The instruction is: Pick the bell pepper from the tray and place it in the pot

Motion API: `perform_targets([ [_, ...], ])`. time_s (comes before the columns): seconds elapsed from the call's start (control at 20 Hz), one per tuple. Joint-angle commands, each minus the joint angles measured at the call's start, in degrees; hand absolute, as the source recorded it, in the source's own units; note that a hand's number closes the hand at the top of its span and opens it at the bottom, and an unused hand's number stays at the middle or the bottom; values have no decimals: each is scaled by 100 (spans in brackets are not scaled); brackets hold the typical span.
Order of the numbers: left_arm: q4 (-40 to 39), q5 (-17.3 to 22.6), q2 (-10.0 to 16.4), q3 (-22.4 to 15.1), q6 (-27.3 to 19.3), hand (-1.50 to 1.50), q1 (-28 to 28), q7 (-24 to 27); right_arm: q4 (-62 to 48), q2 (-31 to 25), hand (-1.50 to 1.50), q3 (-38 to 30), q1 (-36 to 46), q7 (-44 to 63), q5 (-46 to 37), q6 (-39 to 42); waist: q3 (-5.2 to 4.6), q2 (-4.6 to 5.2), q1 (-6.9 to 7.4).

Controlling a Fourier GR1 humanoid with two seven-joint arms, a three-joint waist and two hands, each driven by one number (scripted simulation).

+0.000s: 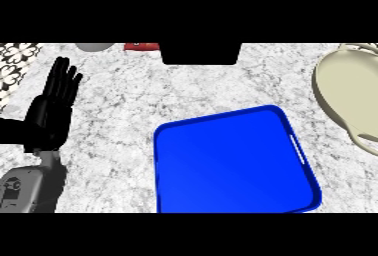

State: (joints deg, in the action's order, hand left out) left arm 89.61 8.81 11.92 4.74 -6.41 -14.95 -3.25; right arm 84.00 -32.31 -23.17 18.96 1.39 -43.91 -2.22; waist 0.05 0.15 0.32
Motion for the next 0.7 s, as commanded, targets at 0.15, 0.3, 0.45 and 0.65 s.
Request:
perform_targets([
  [0.15, -70, -112, -11, -36, 32, 0, -61, 9, -2858, -544, 150, -408, 798, -1773, 231, -720, 4, 25, 84],
  [0.3, -515, -11, 41, 156, 150, 0, -334, 250, -3931, -782, 150, -451, 1251, -2369, 154, -1046, 5, 42, 102],
  [0.45, -19, -151, -68, -59, -40, 0, -266, -141, -4863, -945, 150, -532, 1531, -2852, 135, -1324, 9, 35, 134],
  [0.65, -30, -161, -194, -81, -2, 0, 4, 177, -5860, -1095, 150, -484, 1857, -3047, -112, -1650, 12, 57, 198],
])
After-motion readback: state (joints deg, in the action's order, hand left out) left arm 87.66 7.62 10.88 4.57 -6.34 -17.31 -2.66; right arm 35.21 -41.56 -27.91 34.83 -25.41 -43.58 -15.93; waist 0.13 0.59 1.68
